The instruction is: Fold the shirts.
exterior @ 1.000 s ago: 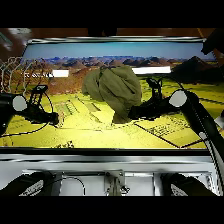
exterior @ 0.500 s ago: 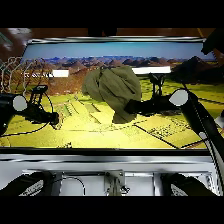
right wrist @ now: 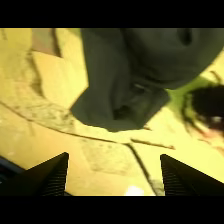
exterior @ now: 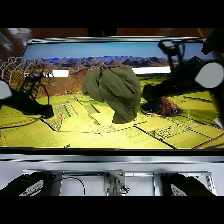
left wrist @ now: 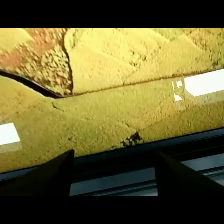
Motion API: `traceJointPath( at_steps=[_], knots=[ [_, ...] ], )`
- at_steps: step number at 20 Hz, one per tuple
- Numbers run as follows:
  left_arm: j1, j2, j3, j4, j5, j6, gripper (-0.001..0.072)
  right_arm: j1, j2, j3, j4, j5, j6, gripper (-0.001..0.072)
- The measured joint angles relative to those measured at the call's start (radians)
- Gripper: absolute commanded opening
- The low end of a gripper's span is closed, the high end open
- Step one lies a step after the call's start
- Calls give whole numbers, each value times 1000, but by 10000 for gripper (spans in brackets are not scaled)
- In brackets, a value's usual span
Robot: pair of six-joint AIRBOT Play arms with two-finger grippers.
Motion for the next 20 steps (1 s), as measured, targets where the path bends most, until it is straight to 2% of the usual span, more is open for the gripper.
traceJointPath(
  at_steps=[3,5,7,11,14,16,20],
  knots=[
    [17,5,206,112,-53,-20,590,-2,40,72,-280,145,25,669],
    [28,6,278,141,-71,-56,591,-2,53,77,-335,216,37,669],
    [34,3,273,111,-73,-95,592,-2,56,39,-283,240,52,669],
    [39,-14,114,-58,-21,-129,605,-1,9,-100,9,211,75,669],
    [64,13,79,-112,-20,-138,605,0,-11,-143,168,253,46,669],
    [87,46,79,-134,-5,-149,605,0,8,-155,137,264,34,670],
    [90,71,45,-183,2,-169,606,-2,44,-167,5,246,76,669]
  ],
)
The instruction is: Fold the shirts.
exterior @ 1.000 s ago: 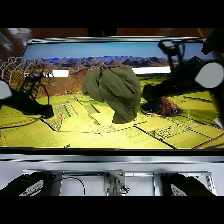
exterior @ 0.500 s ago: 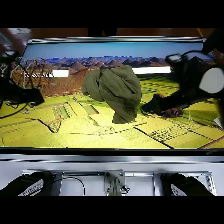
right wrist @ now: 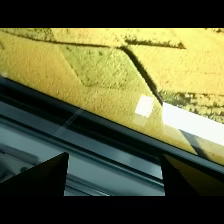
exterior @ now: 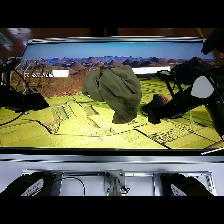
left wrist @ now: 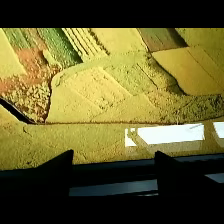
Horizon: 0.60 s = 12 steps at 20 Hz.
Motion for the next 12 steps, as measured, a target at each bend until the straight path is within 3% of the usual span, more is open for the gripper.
traceJointPath(
  at_steps=[5,12],
  knots=[
    [-44,5,-130,-82,92,-6,605,0,-31,-29,101,-43,22,669],
    [-92,-27,-254,-180,329,-7,605,0,-100,-73,186,-168,116,669]
  ],
)
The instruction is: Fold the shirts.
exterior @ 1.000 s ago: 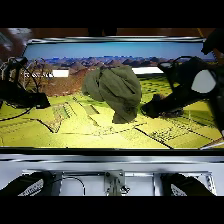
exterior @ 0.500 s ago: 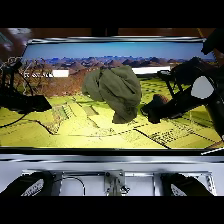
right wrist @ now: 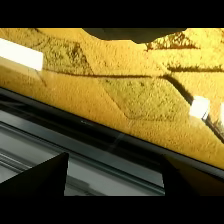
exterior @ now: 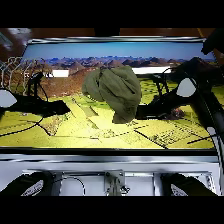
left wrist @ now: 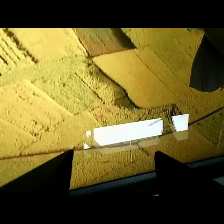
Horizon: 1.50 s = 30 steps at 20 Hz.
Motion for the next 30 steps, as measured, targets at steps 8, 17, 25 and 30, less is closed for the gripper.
traceJointPath(
  at_steps=[8,17,25,30],
  knots=[
    [-8,-129,-16,-158,146,105,604,0,-52,-5,-2,-39,45,669],
    [-8,-152,76,-222,-21,114,604,0,-56,-5,-37,-16,-47,669],
    [-11,-167,199,-229,-50,114,605,0,-44,-5,-38,-117,-43,670],
    [-46,-228,209,-226,-8,114,604,0,-42,-5,-124,-190,0,669]
  ],
)
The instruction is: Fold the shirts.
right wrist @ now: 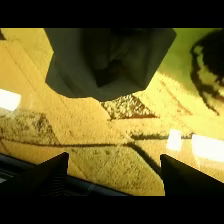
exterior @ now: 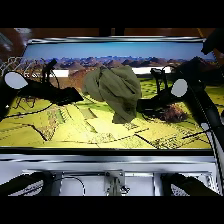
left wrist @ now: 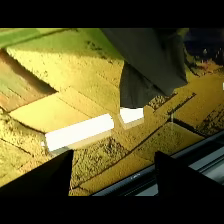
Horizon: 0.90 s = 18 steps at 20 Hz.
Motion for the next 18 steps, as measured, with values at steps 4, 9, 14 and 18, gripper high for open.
traceJointPath(
  at_steps=[4,9,14,18],
  knots=[
    [-31,-92,31,-1,102,10,604,0,0,0,-55,-127,62,661],
    [-42,-314,216,0,117,27,604,0,-69,2,-78,-338,157,605],
    [-32,-555,418,9,36,80,604,0,-207,2,-26,-388,179,605],
    [-32,-687,511,11,10,129,604,0,-270,2,-5,-410,180,605]
  ],
)
